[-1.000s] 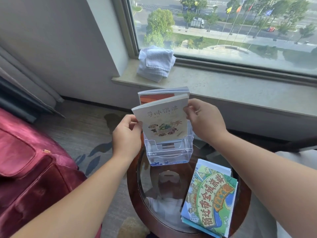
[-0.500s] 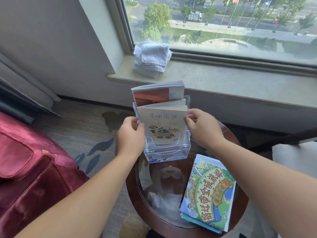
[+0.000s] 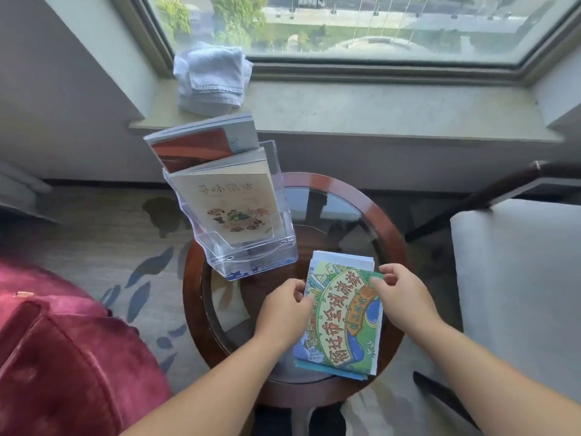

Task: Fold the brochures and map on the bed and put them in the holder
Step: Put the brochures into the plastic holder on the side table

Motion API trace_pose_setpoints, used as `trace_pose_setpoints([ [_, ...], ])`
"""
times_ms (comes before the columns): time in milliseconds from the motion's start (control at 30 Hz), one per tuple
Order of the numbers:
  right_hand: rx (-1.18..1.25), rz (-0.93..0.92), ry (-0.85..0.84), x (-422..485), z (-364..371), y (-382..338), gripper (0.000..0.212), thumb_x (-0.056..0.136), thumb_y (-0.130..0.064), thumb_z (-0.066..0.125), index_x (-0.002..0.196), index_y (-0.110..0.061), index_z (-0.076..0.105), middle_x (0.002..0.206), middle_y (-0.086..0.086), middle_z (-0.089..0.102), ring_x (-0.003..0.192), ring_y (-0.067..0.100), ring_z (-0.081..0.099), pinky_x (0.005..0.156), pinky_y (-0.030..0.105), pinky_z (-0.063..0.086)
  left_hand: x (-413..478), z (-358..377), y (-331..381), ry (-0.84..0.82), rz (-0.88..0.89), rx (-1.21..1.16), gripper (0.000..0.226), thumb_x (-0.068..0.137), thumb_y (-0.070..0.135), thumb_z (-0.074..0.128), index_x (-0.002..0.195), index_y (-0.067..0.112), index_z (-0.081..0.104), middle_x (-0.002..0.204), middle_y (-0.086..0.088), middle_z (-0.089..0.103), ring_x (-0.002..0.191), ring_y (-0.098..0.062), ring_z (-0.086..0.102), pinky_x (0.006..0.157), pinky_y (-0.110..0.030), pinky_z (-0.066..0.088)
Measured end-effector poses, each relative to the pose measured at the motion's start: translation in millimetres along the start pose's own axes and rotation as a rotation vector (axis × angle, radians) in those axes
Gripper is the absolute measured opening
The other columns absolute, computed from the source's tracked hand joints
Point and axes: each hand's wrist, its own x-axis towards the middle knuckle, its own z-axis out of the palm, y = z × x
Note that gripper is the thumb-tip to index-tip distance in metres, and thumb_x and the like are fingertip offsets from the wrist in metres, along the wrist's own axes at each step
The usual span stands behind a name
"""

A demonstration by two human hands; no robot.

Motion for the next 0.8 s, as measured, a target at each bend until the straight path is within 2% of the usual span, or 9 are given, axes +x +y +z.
trace_pose_setpoints([
  [67,-0.006,0.091,-0.029,-2.9,4.3,21.1,0.026,0.094,-0.037,0.059,0.116,-0.026,0.052,0.116,-0.003,0.063,0.072,0.0,0.059,0.056,0.027,0.053,5.3,17.3,-1.2,-0.06,-0.028,0.067,0.023,0.092,0.033,0.054,0.114,0.028,0.061,0.099,0.013,0.062,0.089,-0.008,0.06,0.08,-0.034,0.054],
  [133,-0.004,0.168,-0.062,-4.3,10.7,36.7,0.048,0.094,-0.039,0.06,0.136,-0.02,0.046,0.13,0.003,0.058,0.084,0.008,0.059,0.065,0.03,0.051,11.1,31.2,-2.9,-0.086,-0.055,0.142,0.027,0.091,0.032,0.054,0.117,0.027,0.058,0.11,0.005,0.061,0.094,-0.015,0.061,0.081,-0.038,0.055],
  [200,0.042,0.222,-0.123,-7.1,17.8,45.6,0.059,0.093,-0.039,0.061,0.144,-0.016,0.039,0.13,0.002,0.058,0.094,0.015,0.06,0.072,0.033,0.051,14.7,41.2,-5.5,-0.102,-0.101,0.183,0.029,0.09,0.032,0.055,0.118,0.024,0.055,0.115,0.002,0.059,0.096,-0.018,0.061,0.081,-0.037,0.054],
  [333,0.219,0.263,-0.228,-13.3,29.5,51.0,0.032,0.093,-0.035,0.063,0.12,-0.022,0.054,0.113,-0.006,0.067,0.095,0.015,0.066,0.083,0.04,0.057,16.9,52.1,-10.4,-0.09,-0.187,0.123,0.023,0.09,0.03,0.056,0.111,0.023,0.053,0.112,0.003,0.065,0.096,-0.019,0.063,0.083,-0.04,0.055],
  [467,0.3,0.264,-0.229,-13.4,33.3,52.6,0.026,0.092,-0.032,0.065,0.115,-0.026,0.054,0.109,-0.007,0.067,0.096,0.015,0.068,0.086,0.042,0.058,16.4,53.0,-8.1,0.004,-0.208,0.095,0.021,0.088,0.031,0.059,0.107,0.023,0.051,0.111,0.001,0.058,0.093,-0.02,0.063,0.08,-0.042,0.057],
  [567,0.339,0.261,-0.207,-14.1,31.9,53.5,0.025,0.093,-0.029,0.064,0.115,-0.025,0.053,0.106,-0.008,0.067,0.093,0.014,0.068,0.079,0.039,0.059,13.1,51.7,-5.7,0.045,-0.183,0.084,0.019,0.088,0.031,0.06,0.097,0.021,0.047,0.103,0.003,0.06,0.092,-0.021,0.062,0.079,-0.045,0.056],
  [667,0.377,0.256,-0.142,-14.8,27.5,52.3,0.024,0.095,-0.026,0.062,0.116,-0.023,0.05,0.104,-0.006,0.065,0.087,0.012,0.068,0.066,0.032,0.058,7.9,45.8,-3.6,-0.009,-0.18,-0.125,0.018,0.088,0.025,0.063,0.094,0.016,0.048,0.092,0.006,0.068,0.083,-0.016,0.067,0.078,-0.046,0.057],
  [800,0.396,0.206,-0.077,-15.6,18.1,43.8,0.009,0.097,-0.025,0.059,0.105,-0.023,0.057,0.102,-0.007,0.068,0.083,0.009,0.069,0.06,0.028,0.058,1.2,27.5,0.7,-0.062,-0.078,-0.304,0.013,0.09,0.016,0.065,0.095,0.019,0.054,0.094,0.008,0.073,0.085,-0.01,0.071,0.079,-0.043,0.059],
])
